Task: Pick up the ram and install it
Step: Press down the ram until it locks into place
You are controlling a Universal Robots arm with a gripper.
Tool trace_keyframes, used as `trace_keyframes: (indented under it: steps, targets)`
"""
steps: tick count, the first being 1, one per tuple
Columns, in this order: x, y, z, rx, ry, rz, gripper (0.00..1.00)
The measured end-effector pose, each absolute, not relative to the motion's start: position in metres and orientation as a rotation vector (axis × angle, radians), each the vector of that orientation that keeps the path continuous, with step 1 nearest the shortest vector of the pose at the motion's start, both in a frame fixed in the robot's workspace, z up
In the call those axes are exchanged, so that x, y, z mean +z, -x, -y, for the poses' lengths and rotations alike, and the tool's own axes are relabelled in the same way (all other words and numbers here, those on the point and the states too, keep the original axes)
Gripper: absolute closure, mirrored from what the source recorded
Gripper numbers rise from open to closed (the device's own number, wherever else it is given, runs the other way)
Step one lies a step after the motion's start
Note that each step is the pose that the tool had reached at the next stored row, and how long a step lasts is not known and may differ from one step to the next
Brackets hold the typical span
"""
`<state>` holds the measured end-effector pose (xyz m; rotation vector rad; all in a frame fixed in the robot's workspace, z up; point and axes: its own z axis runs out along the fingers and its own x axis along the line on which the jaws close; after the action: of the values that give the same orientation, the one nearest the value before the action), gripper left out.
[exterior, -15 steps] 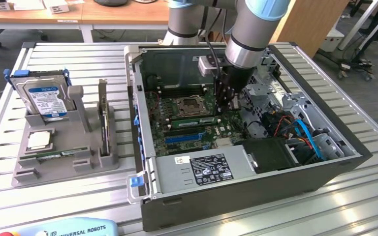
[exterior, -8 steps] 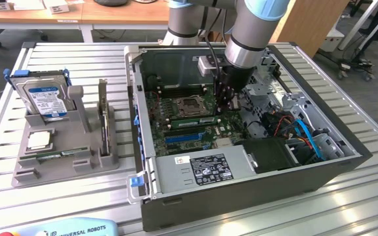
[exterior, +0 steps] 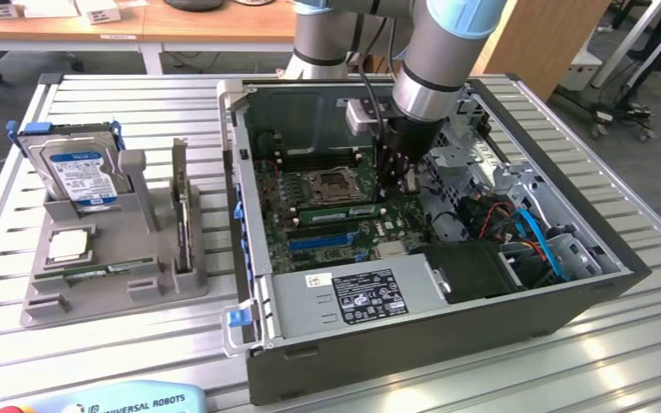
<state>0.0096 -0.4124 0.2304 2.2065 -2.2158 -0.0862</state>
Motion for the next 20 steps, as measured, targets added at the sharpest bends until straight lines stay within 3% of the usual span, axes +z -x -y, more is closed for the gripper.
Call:
trace_keyframes:
  steps: [20]
  targets:
    - [0.2264, -0.0096, 0.4123, -0.087, -2.207, 2.216, 0.9]
